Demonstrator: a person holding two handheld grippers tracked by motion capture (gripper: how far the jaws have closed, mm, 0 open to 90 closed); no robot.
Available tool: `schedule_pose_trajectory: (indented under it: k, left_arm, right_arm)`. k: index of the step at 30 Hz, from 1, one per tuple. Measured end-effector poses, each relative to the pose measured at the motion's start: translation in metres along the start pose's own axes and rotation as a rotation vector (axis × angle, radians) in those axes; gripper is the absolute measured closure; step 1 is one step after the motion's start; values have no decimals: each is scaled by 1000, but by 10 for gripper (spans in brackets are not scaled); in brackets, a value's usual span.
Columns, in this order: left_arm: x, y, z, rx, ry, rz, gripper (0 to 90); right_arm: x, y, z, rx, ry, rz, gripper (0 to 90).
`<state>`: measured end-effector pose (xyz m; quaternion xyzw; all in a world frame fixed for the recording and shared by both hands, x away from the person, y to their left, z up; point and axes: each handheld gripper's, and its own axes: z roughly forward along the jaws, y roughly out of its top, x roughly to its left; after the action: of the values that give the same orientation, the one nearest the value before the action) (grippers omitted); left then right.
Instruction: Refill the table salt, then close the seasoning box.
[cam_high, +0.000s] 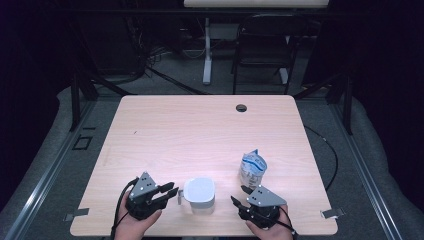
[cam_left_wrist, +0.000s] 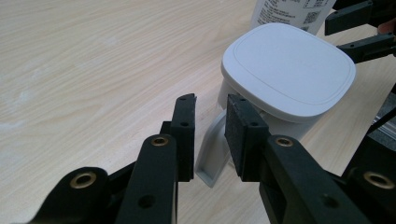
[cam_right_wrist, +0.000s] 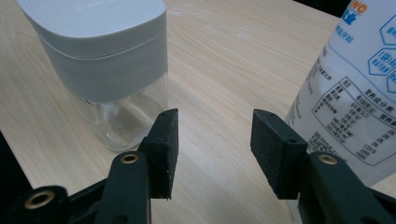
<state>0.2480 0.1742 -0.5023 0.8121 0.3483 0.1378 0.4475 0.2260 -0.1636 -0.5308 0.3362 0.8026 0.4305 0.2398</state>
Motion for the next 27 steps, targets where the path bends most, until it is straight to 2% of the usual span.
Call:
schedule_pose_trajectory:
  k: [7,11,15,19,24,25,27]
  left_arm:
    - [-2,7,1,-6,-7,16,747]
    - [-3,11,2,-2,-13,25,765]
    - [-3,14,4,2,-21,28,780]
    - [-3,16,7,26,-18,44,808]
    - [-2,18,8,22,-27,44,861]
    - [-2,19,8,23,-31,47,898]
    - [-3,20,9,24,-36,58,900]
  right_arm:
    - [2,2,0,-5,12,-3,522]
    - [0,8,1,-19,3,5,504]
    - [-1,10,1,-9,-1,5,515]
    - [-3,12,1,12,5,2,567]
    - [-3,16,2,31,8,-7,649]
    - [-3,18,2,35,12,-21,685]
    - [-2,20,3,34,17,-27,711]
